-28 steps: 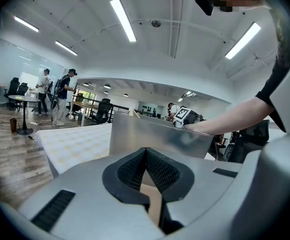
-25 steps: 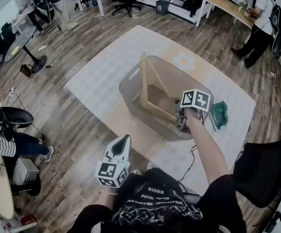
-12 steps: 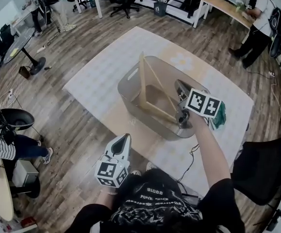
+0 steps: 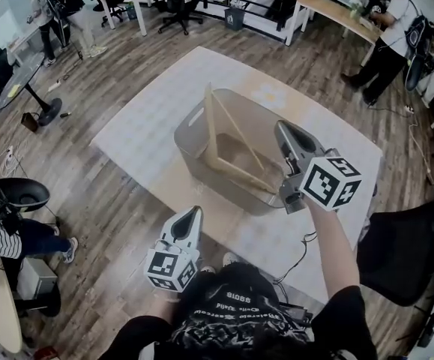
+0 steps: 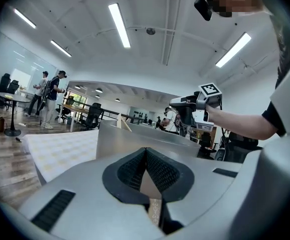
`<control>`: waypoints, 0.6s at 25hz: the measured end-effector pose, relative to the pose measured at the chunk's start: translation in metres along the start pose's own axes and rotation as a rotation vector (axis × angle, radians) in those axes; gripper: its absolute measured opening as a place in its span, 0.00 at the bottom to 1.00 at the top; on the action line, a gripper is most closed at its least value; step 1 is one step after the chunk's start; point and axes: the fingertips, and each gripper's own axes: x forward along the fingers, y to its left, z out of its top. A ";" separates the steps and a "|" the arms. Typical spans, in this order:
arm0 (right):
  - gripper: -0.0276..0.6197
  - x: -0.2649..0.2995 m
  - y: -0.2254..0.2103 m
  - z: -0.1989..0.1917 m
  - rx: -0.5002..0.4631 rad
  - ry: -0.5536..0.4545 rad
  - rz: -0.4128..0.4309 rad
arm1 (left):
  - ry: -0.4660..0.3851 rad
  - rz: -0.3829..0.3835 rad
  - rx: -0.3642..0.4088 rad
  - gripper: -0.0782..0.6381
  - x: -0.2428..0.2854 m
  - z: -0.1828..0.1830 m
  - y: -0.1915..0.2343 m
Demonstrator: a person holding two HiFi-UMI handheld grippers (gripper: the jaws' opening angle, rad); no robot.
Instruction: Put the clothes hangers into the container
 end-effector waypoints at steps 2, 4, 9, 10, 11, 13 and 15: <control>0.06 -0.016 0.007 0.003 -0.040 -0.018 -0.005 | -0.011 -0.023 -0.003 0.14 -0.001 0.004 -0.005; 0.06 -0.032 0.011 0.006 -0.084 -0.035 -0.025 | -0.020 -0.044 -0.003 0.14 -0.003 0.009 -0.011; 0.06 -0.077 0.004 -0.007 -0.201 -0.053 -0.154 | -0.032 -0.095 0.006 0.14 -0.002 0.013 -0.023; 0.06 -0.085 0.003 -0.014 -0.211 -0.053 -0.177 | -0.032 -0.103 0.008 0.14 -0.001 0.013 -0.024; 0.06 -0.093 0.003 -0.021 -0.222 -0.052 -0.200 | -0.030 -0.112 0.010 0.14 -0.001 0.012 -0.025; 0.06 -0.107 0.003 -0.038 -0.265 -0.043 -0.245 | -0.025 -0.133 0.012 0.14 0.001 0.010 -0.030; 0.06 -0.120 0.004 -0.059 -0.300 -0.026 -0.280 | -0.017 -0.163 0.016 0.14 0.002 0.008 -0.038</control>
